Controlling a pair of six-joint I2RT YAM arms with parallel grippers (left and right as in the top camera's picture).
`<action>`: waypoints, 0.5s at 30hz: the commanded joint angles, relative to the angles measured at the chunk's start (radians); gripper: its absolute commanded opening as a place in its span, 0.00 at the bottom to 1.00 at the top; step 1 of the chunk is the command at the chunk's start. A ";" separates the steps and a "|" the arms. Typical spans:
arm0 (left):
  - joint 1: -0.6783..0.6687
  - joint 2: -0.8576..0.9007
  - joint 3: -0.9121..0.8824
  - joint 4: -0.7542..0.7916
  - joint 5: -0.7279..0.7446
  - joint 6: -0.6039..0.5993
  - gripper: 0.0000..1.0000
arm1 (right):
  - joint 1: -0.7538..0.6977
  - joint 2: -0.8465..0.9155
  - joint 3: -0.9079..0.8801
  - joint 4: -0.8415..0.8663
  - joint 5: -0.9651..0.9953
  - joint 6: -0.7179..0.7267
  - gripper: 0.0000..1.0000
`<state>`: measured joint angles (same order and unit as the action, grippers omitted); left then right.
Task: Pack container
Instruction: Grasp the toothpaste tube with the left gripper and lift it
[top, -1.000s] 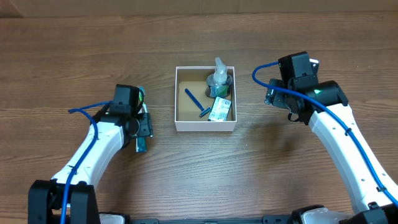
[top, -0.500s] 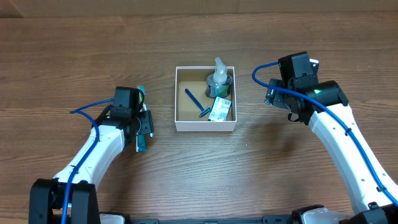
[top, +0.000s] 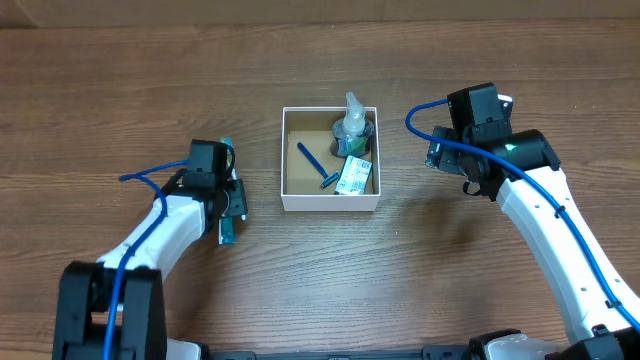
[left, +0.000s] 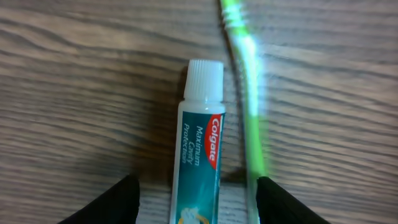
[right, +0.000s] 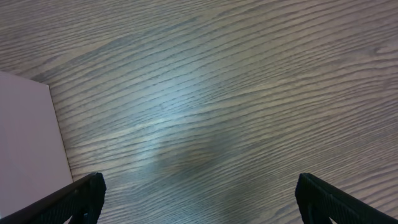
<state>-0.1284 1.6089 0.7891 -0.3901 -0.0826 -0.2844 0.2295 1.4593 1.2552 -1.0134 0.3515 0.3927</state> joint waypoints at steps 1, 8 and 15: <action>0.005 0.057 -0.016 0.013 -0.024 0.015 0.55 | -0.003 -0.017 0.021 0.005 0.014 0.005 1.00; 0.006 0.059 -0.016 0.014 -0.055 0.016 0.52 | -0.003 -0.017 0.021 0.005 0.014 0.005 1.00; 0.006 0.059 -0.014 0.033 -0.055 0.016 0.23 | -0.003 -0.017 0.021 0.005 0.014 0.005 1.00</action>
<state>-0.1284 1.6505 0.7876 -0.3618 -0.1131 -0.2802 0.2295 1.4593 1.2552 -1.0134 0.3515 0.3923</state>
